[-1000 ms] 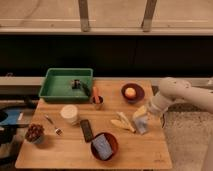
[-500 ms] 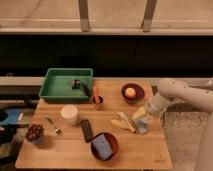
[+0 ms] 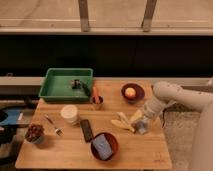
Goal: Place towel in table surface
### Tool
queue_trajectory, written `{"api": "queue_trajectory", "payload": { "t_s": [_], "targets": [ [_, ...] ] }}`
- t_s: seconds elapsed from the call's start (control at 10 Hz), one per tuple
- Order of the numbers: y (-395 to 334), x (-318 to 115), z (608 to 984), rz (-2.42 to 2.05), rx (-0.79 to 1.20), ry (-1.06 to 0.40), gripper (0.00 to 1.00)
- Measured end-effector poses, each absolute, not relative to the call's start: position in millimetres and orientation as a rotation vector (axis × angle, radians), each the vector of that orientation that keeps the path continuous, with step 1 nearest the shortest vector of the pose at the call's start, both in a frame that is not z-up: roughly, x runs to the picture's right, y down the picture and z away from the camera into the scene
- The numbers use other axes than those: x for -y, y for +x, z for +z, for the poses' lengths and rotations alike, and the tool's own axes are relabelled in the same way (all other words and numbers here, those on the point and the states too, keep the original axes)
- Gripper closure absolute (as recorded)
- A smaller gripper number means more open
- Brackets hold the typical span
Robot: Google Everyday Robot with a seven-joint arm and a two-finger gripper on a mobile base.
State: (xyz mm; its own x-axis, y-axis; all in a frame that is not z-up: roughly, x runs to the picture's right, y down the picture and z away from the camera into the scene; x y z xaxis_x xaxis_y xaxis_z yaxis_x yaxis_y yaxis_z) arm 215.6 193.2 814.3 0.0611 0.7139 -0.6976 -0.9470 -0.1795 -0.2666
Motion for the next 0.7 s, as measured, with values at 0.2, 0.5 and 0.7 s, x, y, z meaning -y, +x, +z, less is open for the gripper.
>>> {"api": "queue_trajectory", "payload": {
  "t_s": [0.2, 0.5, 0.7],
  "targets": [
    [212.5, -195.6, 820.3, 1.526, -0.366, -0.869, 0.20],
    [214.6, -192.0, 834.1, 1.526, -0.389, -0.856, 0.20],
    [220.0, -190.5, 844.0, 1.535, -0.407, -0.846, 0.20]
  ]
}}
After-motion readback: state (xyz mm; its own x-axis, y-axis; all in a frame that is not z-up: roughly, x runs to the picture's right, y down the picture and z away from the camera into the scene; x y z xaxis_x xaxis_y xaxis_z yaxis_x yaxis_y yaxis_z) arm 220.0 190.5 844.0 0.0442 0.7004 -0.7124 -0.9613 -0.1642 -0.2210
